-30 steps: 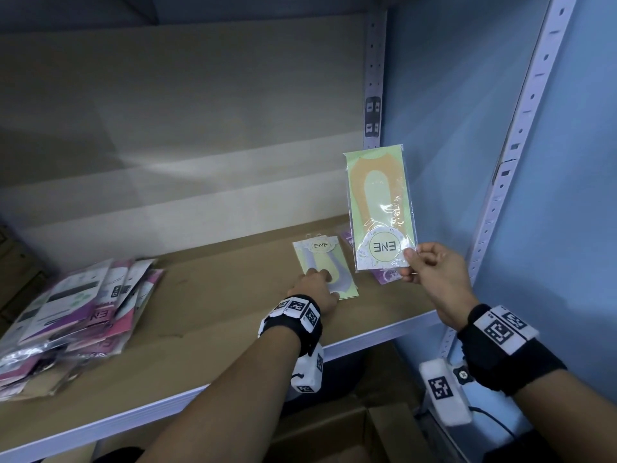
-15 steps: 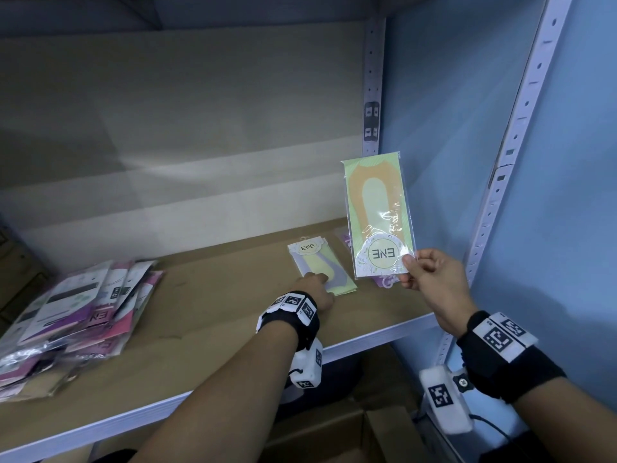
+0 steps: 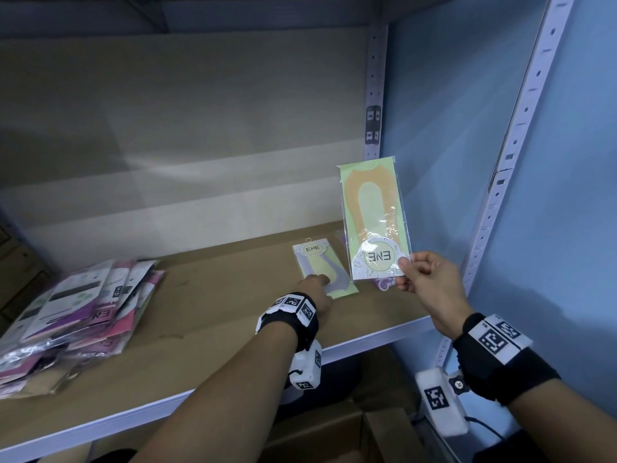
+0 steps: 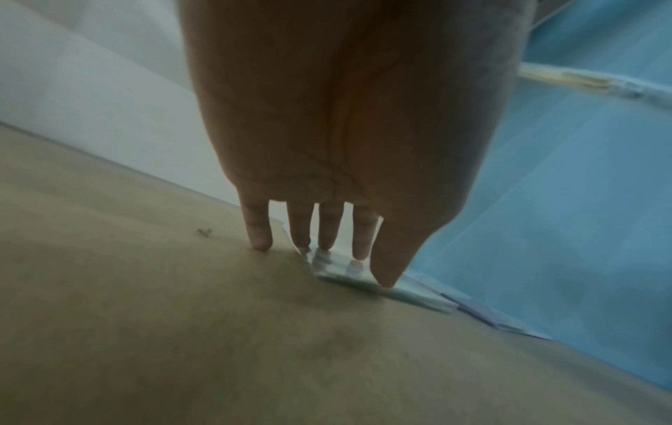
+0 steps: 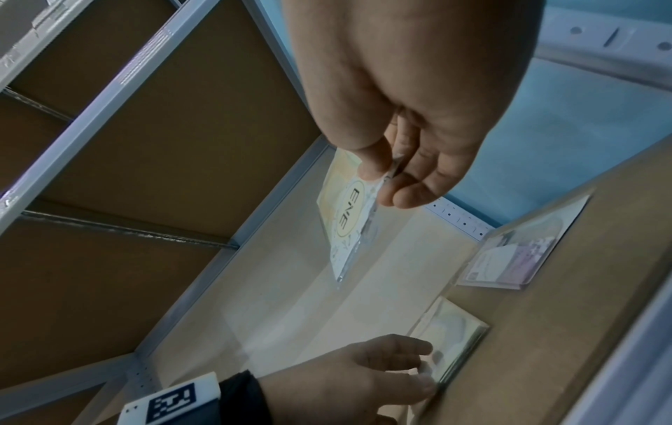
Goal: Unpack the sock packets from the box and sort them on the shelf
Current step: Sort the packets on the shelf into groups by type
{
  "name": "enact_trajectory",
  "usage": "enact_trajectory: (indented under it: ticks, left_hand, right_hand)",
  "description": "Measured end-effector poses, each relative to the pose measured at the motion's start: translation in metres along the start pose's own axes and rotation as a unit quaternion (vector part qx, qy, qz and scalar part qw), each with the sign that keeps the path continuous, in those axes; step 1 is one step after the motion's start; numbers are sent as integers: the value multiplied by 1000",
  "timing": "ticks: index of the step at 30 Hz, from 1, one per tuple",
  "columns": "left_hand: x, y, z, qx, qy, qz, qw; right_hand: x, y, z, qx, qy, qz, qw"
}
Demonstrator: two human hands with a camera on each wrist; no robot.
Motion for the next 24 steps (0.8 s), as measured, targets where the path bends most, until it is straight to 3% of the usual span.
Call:
enact_trajectory:
  ticks: [3, 6, 8, 10, 12, 13, 18, 20, 22, 24]
  left_hand:
    - [0, -9, 5, -38, -5, 42, 998]
    - [-6, -35, 15, -136, 5, 153, 979]
    - [-13, -51, 26, -154, 20, 300, 941]
    - [-22, -59, 37, -101, 27, 459, 882]
    - [-31, -66, 49, -57, 43, 541, 838]
    - [-32, -70, 53, -59, 58, 549, 832]
    - [-8, -75, 58, -115, 35, 530, 840]
    - [-1, -77, 63, -116, 21, 519, 846]
    - [3, -84, 67, -112, 18, 488, 865]
    - [2, -95, 71, -108, 37, 401, 909]
  right_hand:
    - [-1, -1, 0, -1, -1, 3, 1000]
    - [1, 1, 1, 1, -8, 7, 1000]
    - [1, 5, 2, 7, -7, 11, 1000]
    - [-1, 10, 3, 13, -3, 16, 1000]
    - [-2, 17, 6, 19, 3, 21, 1000]
    - [-1, 22, 9, 23, 3, 18, 1000]
    - [0, 43, 21, 64, 18, 44, 997]
    - [1, 40, 20, 60, 8, 141, 988]
    - [13, 32, 20, 35, -53, 290, 955]
    - [33, 30, 24, 24, -152, 327, 932]
Point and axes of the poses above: each hand's wrist, its own z-axis away from the middle knuckle, its own y-axis out of the palm, x = y × z, the point moved 7 cm from there along -z, towards the middle knuckle, and after that the axes turned 2 degrees about z, right-handed, at the moved point
